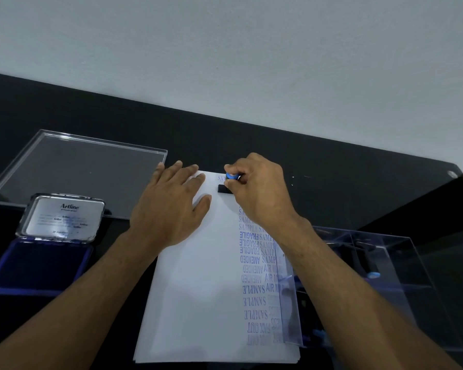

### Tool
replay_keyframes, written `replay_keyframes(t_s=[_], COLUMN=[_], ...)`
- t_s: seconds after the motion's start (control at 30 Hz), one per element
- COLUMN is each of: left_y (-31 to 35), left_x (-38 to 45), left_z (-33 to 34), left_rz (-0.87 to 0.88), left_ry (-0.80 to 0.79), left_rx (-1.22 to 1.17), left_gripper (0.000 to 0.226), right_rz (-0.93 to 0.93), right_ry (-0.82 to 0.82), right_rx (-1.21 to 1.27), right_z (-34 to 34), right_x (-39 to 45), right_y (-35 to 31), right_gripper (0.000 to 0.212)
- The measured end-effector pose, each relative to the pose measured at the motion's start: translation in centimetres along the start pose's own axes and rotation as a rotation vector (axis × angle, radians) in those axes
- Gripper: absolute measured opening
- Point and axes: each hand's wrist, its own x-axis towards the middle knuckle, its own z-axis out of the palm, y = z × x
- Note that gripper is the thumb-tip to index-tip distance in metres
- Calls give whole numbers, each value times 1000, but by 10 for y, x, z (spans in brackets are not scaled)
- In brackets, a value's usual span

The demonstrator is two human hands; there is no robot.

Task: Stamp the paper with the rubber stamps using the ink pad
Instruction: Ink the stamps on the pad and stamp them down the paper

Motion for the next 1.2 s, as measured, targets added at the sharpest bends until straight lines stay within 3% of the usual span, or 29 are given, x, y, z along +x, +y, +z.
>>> replay_keyframes(t_s=[0.37,0.7,1.2], left_y=[0,0,-1], left_x=[0,0,0], left_z=[0,0,1], left_rz=[2,1,4], left_ry=[3,-3,3], left_rx=[-7,-1,-5], left_gripper=[70,72,73], right_rz=[24,37,41], right_ry=[-47,-18,-27], right_rx=[-24,11,0], right_z=[-2,-1,-2], right_x=[2,0,1], right_y=[-2,-1,-1], right_gripper=[31,19,27])
